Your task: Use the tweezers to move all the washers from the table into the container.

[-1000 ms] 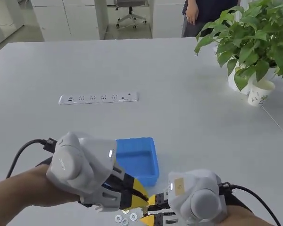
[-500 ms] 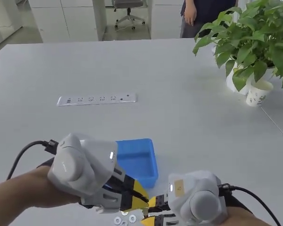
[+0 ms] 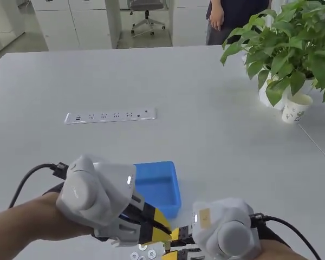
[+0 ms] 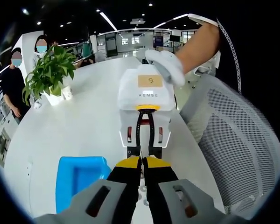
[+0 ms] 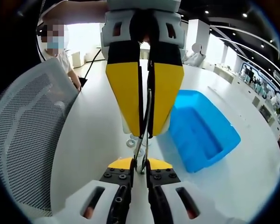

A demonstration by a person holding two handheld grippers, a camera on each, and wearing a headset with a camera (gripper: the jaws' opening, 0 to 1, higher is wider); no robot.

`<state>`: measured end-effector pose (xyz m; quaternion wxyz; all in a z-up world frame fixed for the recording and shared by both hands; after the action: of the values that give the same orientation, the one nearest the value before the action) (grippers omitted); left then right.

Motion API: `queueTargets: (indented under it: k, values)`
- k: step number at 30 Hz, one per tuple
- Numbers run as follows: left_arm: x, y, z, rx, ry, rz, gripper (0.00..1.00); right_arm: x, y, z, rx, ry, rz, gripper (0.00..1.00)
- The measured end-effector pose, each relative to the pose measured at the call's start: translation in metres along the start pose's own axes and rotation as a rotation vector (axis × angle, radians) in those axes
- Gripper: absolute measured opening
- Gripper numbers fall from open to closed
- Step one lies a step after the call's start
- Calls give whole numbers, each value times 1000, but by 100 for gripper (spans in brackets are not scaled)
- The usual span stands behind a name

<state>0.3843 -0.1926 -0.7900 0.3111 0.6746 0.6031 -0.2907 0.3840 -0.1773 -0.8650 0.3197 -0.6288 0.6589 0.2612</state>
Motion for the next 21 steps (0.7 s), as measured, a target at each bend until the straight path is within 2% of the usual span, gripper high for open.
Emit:
queueTargets:
  k: [21]
  values:
    - [0, -1, 0, -1, 1, -8, 6, 1, 1, 1, -18, 5, 38, 9]
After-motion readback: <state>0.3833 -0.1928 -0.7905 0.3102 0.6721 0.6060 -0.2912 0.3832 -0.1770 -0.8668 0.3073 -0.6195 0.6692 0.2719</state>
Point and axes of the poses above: the centre of the closed fingertips' face, and the gripper's own axes: z roughly forward along the fingers, y roughly to its left, x roughly out of its underside, the point moved 1 cm from there along -z, roughly backward along the fingers, and after that the axes turned 1 degree about -x, right-handed, at the moved point
